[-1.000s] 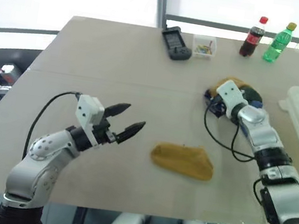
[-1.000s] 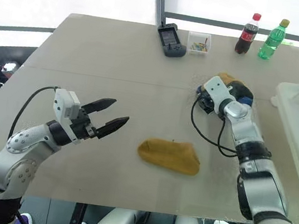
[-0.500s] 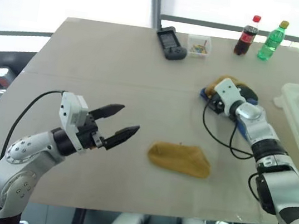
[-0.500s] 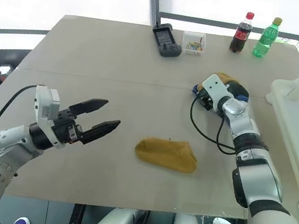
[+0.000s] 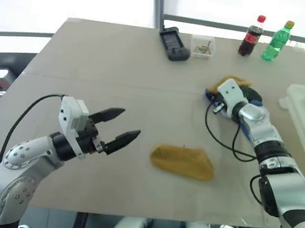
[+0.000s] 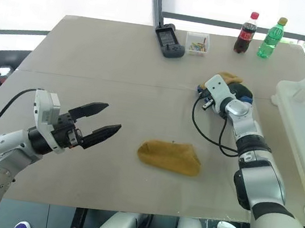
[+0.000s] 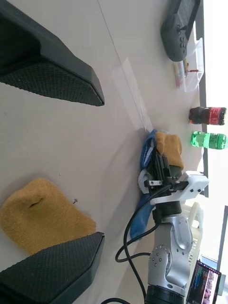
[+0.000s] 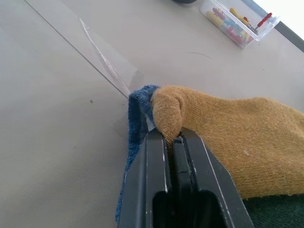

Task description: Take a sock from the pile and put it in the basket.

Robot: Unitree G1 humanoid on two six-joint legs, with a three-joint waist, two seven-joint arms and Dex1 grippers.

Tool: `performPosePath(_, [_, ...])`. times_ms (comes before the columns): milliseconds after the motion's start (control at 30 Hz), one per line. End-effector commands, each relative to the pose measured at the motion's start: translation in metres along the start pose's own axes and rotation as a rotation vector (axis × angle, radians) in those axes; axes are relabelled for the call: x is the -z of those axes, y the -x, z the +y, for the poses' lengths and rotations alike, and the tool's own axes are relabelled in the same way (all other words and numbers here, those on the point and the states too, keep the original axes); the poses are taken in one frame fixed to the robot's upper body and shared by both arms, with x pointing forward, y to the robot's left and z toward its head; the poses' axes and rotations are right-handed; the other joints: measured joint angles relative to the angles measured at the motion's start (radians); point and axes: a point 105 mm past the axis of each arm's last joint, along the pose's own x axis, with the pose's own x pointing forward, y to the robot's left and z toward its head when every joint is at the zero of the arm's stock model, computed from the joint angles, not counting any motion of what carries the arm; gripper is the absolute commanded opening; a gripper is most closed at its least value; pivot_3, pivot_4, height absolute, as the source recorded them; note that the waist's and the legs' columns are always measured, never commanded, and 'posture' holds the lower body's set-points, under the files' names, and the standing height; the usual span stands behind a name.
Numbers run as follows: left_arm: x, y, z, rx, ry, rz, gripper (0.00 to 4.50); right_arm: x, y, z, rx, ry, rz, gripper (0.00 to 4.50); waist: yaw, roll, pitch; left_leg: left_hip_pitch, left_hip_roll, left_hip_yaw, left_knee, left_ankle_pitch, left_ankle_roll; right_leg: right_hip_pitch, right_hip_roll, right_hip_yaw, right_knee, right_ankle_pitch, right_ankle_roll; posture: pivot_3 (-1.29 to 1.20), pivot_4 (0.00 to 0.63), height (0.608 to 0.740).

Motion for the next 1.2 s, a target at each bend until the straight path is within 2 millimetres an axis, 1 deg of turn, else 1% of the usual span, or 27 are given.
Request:
performPosePath(33, [-0.005,0.003,-0.002,-0.003,-0.034,-0.014,4.50,-0.028,0.005,-0.010,0.006,-0.038,-0.105,0.03,0.000,0.001,0.000,0.000,0.000,0.000,0.000,0.000,0.000,0.000,0.000,0.000,0.000,0.000,0.000,0.00,0.150,0.740])
performPosePath(133, [-0.004,0.002,-0.003,0.001,-0.031,-0.012,4.50,-0.026,0.006,-0.007,-0.024,-0.067,-0.101,0.03,0.000,0.001,0.000,0.000,0.000,0.000,0.000,0.000,0.000,0.000,0.000,0.000,0.000,0.000,0.000,0.00,0.150,0.740])
performPosePath(233, [-0.003,0.000,-0.004,0.007,-0.027,-0.011,4.50,-0.025,0.007,-0.004,-0.048,-0.078,-0.103,1.02,0.001,0.001,0.000,0.000,0.000,0.000,0.000,0.000,0.000,0.000,0.000,0.000,0.000,0.000,0.000,0.00,0.150,0.740])
performPosePath(267, [-0.002,0.000,-0.004,0.009,-0.027,-0.010,4.50,-0.025,0.007,-0.003,-0.052,-0.077,-0.103,1.44,0.001,0.001,0.000,0.000,0.000,0.000,0.000,0.000,0.000,0.000,0.000,0.000,0.000,0.000,0.000,0.00,0.150,0.740])
performPosePath(300, [-0.002,0.000,-0.004,0.010,-0.027,-0.010,4.50,-0.026,0.007,-0.002,-0.053,-0.083,-0.104,2.01,0.001,0.001,0.000,0.000,0.000,0.000,0.000,0.000,0.000,0.000,0.000,0.000,0.000,0.000,0.000,0.00,0.150,0.740])
performPosePath(333, [-0.002,0.000,-0.004,0.010,-0.027,-0.009,4.50,-0.026,0.007,0.000,-0.058,-0.088,-0.103,2.43,0.001,0.001,0.001,0.000,0.000,0.000,0.000,0.000,0.000,0.000,0.000,0.000,0.000,0.000,0.000,0.00,0.150,0.740])
performPosePath(467, [-0.001,0.000,-0.005,0.011,-0.027,-0.005,4.50,-0.024,0.008,0.004,-0.071,-0.087,-0.099,2.43,0.000,0.001,0.001,0.000,0.000,0.000,0.000,0.000,0.000,0.000,0.000,0.000,0.000,0.000,0.000,0.00,0.150,0.740])
performPosePath(733, [0.001,0.001,-0.004,0.001,-0.031,-0.005,4.50,-0.025,0.003,0.003,-0.049,-0.071,-0.098,2.43,0.001,0.001,0.001,0.000,0.000,0.001,0.000,0.000,0.000,0.000,0.000,0.000,0.000,0.000,0.000,0.00,0.150,0.740])
performPosePath(767, [0.001,0.001,-0.004,0.000,-0.032,-0.005,4.50,-0.026,0.003,0.003,-0.048,-0.071,-0.098,1.89,0.001,0.001,0.001,0.000,0.000,0.001,0.000,0.000,0.000,0.000,0.000,0.000,0.000,0.000,0.000,0.00,0.150,0.740])
performPosePath(833, [0.001,0.002,-0.004,-0.005,-0.035,-0.006,4.50,-0.027,0.002,0.003,-0.048,-0.070,-0.105,1.12,0.001,0.001,0.001,0.000,0.000,0.000,0.000,0.000,0.000,0.000,0.000,0.000,0.000,0.000,0.000,0.00,0.150,0.740])
performPosePath(900, [0.001,0.003,-0.004,-0.008,-0.036,-0.006,4.50,-0.027,0.002,0.003,-0.047,-0.072,-0.107,0.07,0.001,0.001,0.001,0.000,0.000,0.001,0.000,0.000,0.000,0.000,0.000,0.000,0.000,0.000,0.000,0.00,0.150,0.740])
performPosePath(1000, [0.002,0.004,-0.004,-0.011,-0.036,-0.006,4.50,-0.028,0.002,0.002,-0.044,-0.075,-0.115,0.02,0.001,0.001,0.001,0.000,0.000,0.001,0.000,0.000,0.000,0.000,0.000,0.000,0.000,0.000,0.000,0.00,0.150,0.740])
performPosePath(1100, [0.003,0.004,-0.004,-0.013,-0.035,-0.005,4.50,-0.034,0.005,-0.001,-0.043,-0.098,-0.144,0.02,0.001,0.001,0.001,0.000,0.000,0.001,0.000,0.000,0.000,0.000,0.000,0.000,0.000,0.000,0.000,0.00,0.150,0.740])
performPosePath(1200, [0.004,0.004,-0.004,-0.014,-0.035,-0.004,4.50,-0.043,0.012,0.002,-0.077,-0.175,-0.191,0.02,0.001,0.001,0.001,0.000,0.000,0.000,0.000,0.000,0.000,0.000,0.000,0.000,0.000,0.000,0.000,0.00,0.150,0.740])
